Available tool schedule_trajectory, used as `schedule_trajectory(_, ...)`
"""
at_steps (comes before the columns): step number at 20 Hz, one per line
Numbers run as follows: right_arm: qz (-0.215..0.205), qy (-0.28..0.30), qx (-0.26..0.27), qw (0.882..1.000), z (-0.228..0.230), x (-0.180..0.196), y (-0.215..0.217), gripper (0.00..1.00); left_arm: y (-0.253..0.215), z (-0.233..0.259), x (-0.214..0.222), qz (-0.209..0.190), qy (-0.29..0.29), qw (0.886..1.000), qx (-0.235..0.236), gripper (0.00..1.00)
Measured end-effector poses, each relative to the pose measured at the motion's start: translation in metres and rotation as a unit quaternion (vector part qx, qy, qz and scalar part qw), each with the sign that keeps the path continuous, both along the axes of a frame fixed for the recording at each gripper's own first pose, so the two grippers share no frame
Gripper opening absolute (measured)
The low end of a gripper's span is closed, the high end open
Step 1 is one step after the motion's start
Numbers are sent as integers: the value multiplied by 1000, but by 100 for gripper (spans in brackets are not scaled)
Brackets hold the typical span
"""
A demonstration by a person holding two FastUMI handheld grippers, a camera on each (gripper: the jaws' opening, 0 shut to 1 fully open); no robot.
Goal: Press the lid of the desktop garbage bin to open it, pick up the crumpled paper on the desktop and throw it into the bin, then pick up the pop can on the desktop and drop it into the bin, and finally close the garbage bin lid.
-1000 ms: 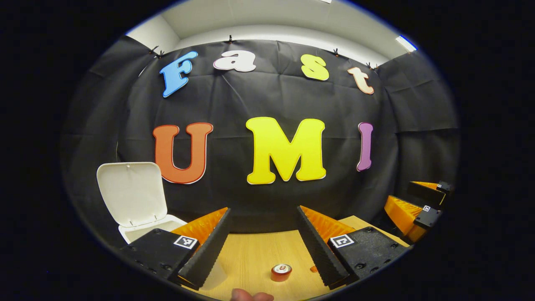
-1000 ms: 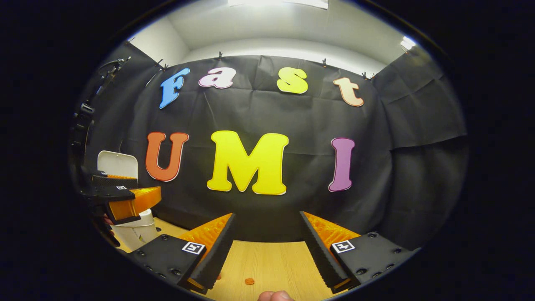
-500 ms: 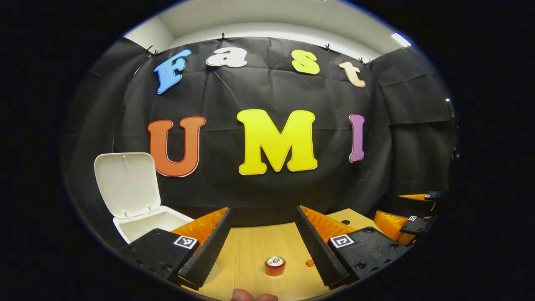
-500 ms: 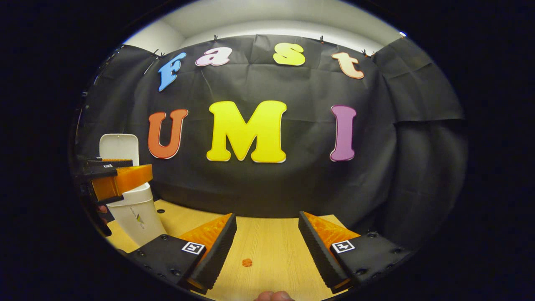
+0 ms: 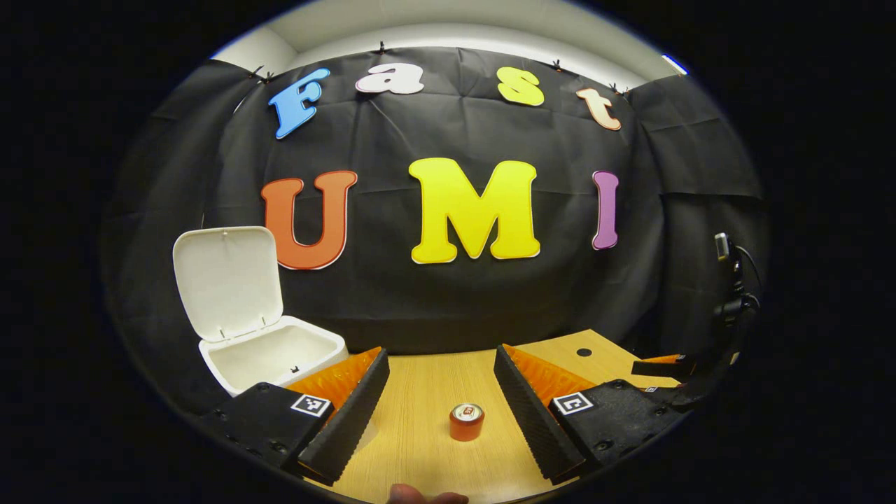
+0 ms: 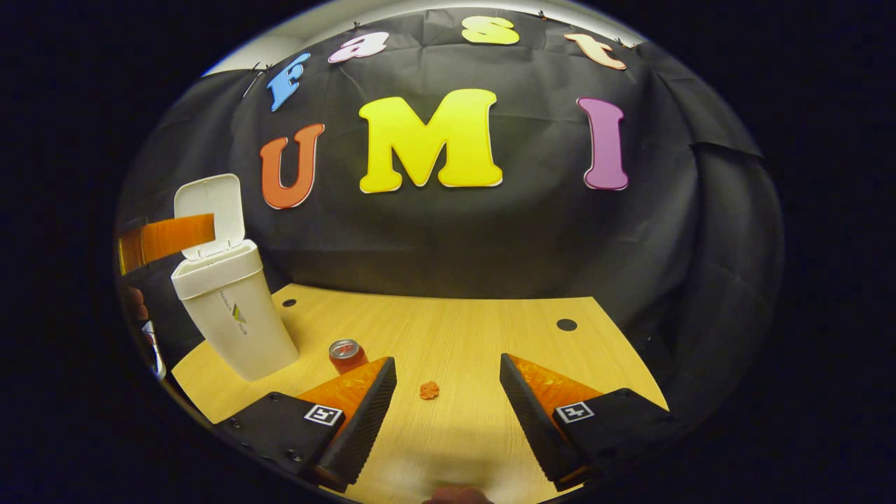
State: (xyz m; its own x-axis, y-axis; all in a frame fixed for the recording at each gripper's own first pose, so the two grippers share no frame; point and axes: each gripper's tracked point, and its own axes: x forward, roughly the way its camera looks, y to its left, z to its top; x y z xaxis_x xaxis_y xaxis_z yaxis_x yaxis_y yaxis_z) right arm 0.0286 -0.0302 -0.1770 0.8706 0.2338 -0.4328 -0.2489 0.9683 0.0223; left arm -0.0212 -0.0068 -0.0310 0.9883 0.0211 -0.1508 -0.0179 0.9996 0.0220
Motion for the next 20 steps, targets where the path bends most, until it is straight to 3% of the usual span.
schedule_trajectory(11, 79, 92, -46, 992, -102, 41, 39, 95, 36, -16, -34, 66, 37, 997, 6, 99)
schedule_trajectory(20, 120, 156, -108, 974, -184, 67, 56, 95, 84, -18, -73, 159, 50, 986, 18, 99)
